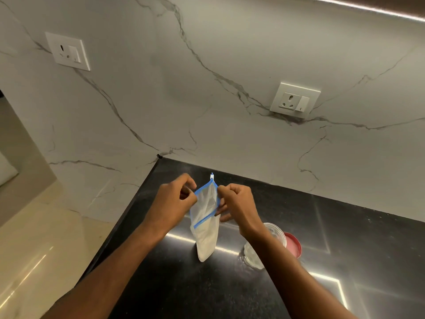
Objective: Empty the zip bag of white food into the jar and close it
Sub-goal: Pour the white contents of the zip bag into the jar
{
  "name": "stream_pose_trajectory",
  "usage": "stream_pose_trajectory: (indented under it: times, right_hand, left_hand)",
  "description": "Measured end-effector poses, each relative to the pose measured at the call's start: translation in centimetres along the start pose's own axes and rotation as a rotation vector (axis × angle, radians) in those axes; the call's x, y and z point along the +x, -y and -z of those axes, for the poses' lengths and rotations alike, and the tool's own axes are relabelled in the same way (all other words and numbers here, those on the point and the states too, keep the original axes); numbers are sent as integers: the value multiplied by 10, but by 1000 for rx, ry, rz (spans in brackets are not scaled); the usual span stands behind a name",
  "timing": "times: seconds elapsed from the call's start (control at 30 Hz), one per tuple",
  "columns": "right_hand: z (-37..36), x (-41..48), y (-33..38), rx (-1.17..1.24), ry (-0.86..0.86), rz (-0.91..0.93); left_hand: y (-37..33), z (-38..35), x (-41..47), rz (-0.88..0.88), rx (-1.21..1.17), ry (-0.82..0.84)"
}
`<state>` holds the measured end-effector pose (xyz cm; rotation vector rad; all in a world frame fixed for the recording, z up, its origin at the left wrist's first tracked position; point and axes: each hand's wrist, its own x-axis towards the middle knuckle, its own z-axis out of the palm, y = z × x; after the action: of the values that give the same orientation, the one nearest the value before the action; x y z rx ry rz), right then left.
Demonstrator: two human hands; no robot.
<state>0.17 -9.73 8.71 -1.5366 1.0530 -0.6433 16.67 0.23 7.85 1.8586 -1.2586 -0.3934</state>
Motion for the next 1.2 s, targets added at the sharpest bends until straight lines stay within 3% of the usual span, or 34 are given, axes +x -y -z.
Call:
stream_pose_trajectory:
  times: [0.2, 0.37, 0.53, 0.7, 0.8, 1.07, 1.2]
  right_hand:
    - [19, -5, -3, -153, -40, 50]
    - [12, -11, -7, -208, -45, 89]
    - [6, -17, -6, -238, -25, 140]
    - [4, -19, -5, -253, 19, 179]
    - [17, -18, -6, -187, -21, 195]
    - [89, 2, -14, -58, -342, 107]
    - [121, 17, -17, -17, -368, -15]
  left_hand:
    - [-17, 10, 8, -103, 377, 80]
    - [-55, -6, 16, -20, 323, 283]
    - [-70, -16, 36, 116, 394, 255]
    - [-80, -14, 51, 121, 424, 278]
    - [-85, -12, 49, 59, 396, 206]
    - [-138, -2, 59, -187, 273, -19]
    - [-178, -4, 71, -295, 192, -117]
